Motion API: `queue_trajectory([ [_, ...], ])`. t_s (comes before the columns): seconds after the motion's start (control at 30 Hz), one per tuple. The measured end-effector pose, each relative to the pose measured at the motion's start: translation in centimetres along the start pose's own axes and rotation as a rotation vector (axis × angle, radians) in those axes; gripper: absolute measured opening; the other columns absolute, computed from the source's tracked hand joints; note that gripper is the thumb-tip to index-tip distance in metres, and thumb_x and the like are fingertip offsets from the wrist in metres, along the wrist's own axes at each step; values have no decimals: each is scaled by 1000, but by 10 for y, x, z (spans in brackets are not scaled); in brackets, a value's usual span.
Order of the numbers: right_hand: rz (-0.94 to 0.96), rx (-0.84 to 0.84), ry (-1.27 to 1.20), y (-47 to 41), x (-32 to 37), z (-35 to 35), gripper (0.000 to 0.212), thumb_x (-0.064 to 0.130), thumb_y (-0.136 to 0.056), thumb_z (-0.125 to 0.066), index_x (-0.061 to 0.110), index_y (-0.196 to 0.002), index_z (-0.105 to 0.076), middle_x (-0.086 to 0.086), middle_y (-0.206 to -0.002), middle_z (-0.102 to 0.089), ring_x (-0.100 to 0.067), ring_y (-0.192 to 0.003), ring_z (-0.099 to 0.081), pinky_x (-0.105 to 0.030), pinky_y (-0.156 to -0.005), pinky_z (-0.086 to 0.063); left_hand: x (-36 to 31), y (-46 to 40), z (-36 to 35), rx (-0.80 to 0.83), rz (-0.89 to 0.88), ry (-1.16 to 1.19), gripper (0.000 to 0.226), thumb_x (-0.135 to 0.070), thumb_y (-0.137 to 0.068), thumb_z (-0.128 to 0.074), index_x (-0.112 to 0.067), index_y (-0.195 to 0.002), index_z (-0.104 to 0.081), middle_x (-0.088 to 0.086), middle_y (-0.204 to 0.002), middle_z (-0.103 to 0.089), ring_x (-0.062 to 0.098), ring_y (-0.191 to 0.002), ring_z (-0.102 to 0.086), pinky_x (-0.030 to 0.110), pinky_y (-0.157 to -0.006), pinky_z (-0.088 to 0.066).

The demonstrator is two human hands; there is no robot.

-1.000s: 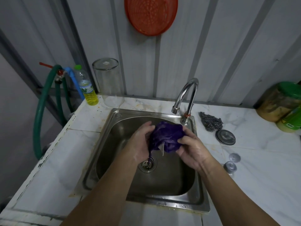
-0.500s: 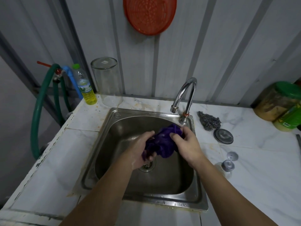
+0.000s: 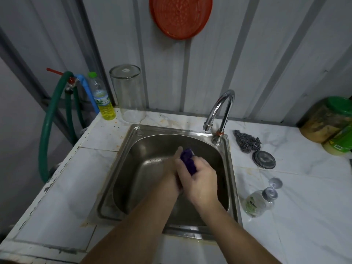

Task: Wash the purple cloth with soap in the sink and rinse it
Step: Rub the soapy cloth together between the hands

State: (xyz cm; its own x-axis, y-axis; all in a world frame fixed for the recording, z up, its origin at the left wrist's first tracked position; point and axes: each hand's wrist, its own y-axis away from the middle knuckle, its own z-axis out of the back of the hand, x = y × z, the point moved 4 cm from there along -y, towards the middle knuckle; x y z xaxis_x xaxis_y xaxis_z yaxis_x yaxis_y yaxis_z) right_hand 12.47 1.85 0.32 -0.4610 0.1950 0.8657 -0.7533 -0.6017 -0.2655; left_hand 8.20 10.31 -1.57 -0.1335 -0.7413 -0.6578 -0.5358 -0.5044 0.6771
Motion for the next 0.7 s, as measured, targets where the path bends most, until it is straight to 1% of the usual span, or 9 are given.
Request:
queue_trajectory([
  [0.07,-209,-50,-27,-23,-14,6,43,61,-90,-59,23,-71,-66,3,-66,-69,-13,-66,-68,-33,-66,-55,2,-2,-5,12,-73,-38,34,-41,-94,-58,-14,-74,-64,6,-62,-64,22,-61,-65,31,-66,-50],
  [0.17,-521,30,10,-39,-40,14,42,49,-101,-51,16,-82,-69,-10,-81,-74,-30,-83,-72,-37,-78,-56,4,1,-13,0,-142,-181,21,-37,-73,-62,-23,-68,-76,7,-71,-74,28,-75,-70,41,-72,-57],
  [0.23,-423,22,145,-34,-40,15,42,47,-104,-47,17,-82,-66,-9,-84,-71,-29,-80,-68,-36,-73,-52,3,3,-12,-58,-112,-147,28,-41,-69,-62,-20,-76,-79,11,-82,-78,31,-83,-74,46,-82,-62],
  [0.3,-192,-42,157,-18,-23,11,37,44,-103,-48,25,-74,-61,0,-81,-65,-21,-73,-63,-32,-67,-46,-5,-2,-8,-131,-117,-118,35,-43,-76,-66,-12,-80,-78,13,-87,-78,30,-84,-74,44,-86,-61],
  [0.43,162,-32,88,6,12,-5,40,52,-97,-51,25,-69,-55,7,-72,-56,-18,-65,-59,-34,-58,-48,-9,-11,3,-55,-60,-70,40,-39,-96,-63,-11,-69,-64,5,-61,-66,18,-57,-65,29,-65,-52],
  [0.5,24,-49,84,-12,2,0,42,52,-96,-53,25,-64,-53,2,-68,-61,-21,-64,-62,-39,-62,-53,-6,-14,-2,2,-72,-119,27,-30,-95,-61,-11,-76,-64,8,-70,-65,21,-65,-64,31,-69,-51],
  [0.6,-441,2,6,-43,-27,16,40,48,-100,-52,21,-76,-67,-6,-77,-73,-26,-78,-71,-43,-81,-58,2,-4,-13,-12,-66,-166,17,-25,-83,-62,-10,-79,-71,13,-80,-69,30,-78,-67,39,-77,-56],
  [0.63,-500,13,43,-45,-33,19,41,48,-102,-50,17,-81,-68,-8,-80,-74,-27,-81,-72,-43,-82,-58,2,-2,-15,-42,-73,-184,17,-25,-82,-62,-12,-77,-70,11,-78,-69,30,-77,-67,40,-76,-57],
  [0.7,-408,4,93,-40,-29,18,44,50,-102,-47,18,-79,-67,-5,-76,-72,-22,-74,-70,-38,-74,-56,-6,-3,-12,-123,-97,-202,19,-27,-84,-61,-12,-76,-69,10,-76,-68,28,-75,-65,41,-74,-57],
])
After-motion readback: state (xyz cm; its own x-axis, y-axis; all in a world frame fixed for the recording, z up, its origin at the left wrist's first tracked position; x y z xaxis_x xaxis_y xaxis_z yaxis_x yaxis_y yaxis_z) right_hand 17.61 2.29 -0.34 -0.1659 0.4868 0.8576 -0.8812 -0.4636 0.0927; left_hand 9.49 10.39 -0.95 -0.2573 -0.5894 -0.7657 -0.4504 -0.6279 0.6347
